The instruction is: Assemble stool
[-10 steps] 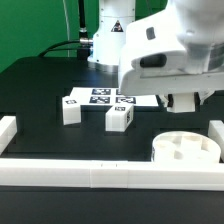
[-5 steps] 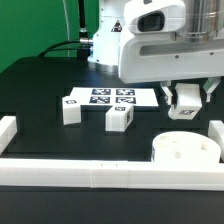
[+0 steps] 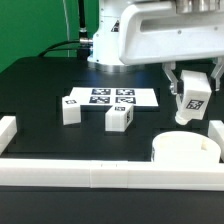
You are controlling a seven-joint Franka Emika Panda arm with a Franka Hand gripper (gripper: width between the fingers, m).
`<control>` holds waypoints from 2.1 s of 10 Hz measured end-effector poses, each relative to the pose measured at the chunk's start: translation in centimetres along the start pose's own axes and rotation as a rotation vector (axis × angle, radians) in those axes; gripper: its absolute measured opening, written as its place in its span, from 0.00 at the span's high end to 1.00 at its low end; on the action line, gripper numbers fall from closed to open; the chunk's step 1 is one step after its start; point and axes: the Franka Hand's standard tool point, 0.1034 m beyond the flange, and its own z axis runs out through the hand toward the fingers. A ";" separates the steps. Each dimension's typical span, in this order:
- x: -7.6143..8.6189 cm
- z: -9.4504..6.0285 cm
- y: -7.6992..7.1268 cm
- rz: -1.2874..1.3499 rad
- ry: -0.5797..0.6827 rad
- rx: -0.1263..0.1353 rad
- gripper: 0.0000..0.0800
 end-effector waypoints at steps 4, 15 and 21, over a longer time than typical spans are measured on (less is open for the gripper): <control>0.8 -0.1 -0.2 -0.002 0.276 -0.003 0.59; 1.3 2.1 -1.1 -0.019 0.368 0.009 0.59; 0.9 3.3 -2.0 -0.030 0.354 0.016 0.59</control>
Offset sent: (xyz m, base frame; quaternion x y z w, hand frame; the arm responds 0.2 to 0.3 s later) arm 0.0000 0.0000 0.0000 0.0000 0.1938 0.0000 0.9810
